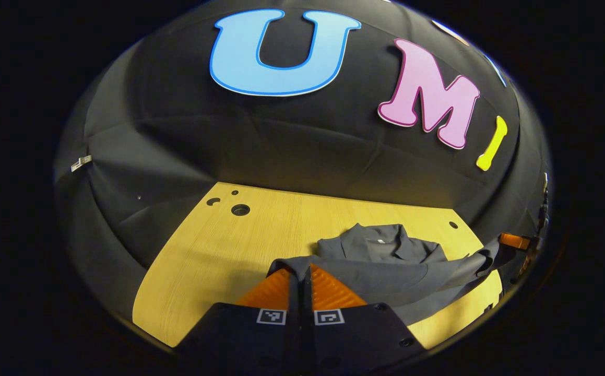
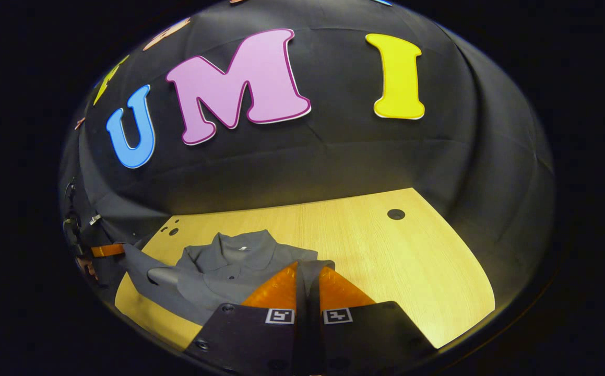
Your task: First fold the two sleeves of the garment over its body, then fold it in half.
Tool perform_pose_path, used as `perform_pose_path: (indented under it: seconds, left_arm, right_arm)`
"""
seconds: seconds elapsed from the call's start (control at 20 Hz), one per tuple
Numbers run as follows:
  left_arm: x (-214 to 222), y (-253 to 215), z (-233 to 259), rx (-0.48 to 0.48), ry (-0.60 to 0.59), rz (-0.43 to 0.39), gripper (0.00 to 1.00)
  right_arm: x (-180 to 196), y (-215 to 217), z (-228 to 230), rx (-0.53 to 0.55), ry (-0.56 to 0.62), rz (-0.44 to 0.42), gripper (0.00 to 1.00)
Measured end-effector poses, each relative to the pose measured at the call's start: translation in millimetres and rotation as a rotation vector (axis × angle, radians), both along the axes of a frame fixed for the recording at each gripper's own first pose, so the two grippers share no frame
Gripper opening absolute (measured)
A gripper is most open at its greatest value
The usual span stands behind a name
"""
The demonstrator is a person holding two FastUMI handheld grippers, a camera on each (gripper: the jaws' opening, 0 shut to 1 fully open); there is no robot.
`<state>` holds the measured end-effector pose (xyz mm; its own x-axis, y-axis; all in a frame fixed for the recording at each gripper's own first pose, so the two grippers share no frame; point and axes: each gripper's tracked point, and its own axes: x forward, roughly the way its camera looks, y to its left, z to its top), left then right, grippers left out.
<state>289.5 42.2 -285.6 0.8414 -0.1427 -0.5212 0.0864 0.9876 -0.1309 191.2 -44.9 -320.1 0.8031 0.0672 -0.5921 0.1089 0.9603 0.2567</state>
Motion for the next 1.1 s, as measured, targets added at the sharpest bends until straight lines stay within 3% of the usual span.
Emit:
perform_pose_path:
  seconds: [0.2,0.5,0.9,1.05,1.1]
  left_arm:
    - [24,-3,-23,0.037,0.024,0.008,0.05]
    - [48,-4,-61,0.089,0.088,0.017,0.05]
    - [69,-13,-107,0.172,0.171,0.007,0.05]
    - [73,-15,-119,0.199,0.192,0.009,0.06]
    - [74,-14,-120,0.204,0.195,0.015,0.12]
  right_arm:
    - [23,2,-29,-0.054,0.024,0.000,0.05]
    - [52,3,-76,-0.019,0.104,-0.052,0.05]
    - [61,5,-135,-0.025,0.246,-0.068,0.05]
    - [61,4,-149,-0.030,0.284,-0.077,0.11]
    - [61,2,-151,-0.029,0.290,-0.084,0.14]
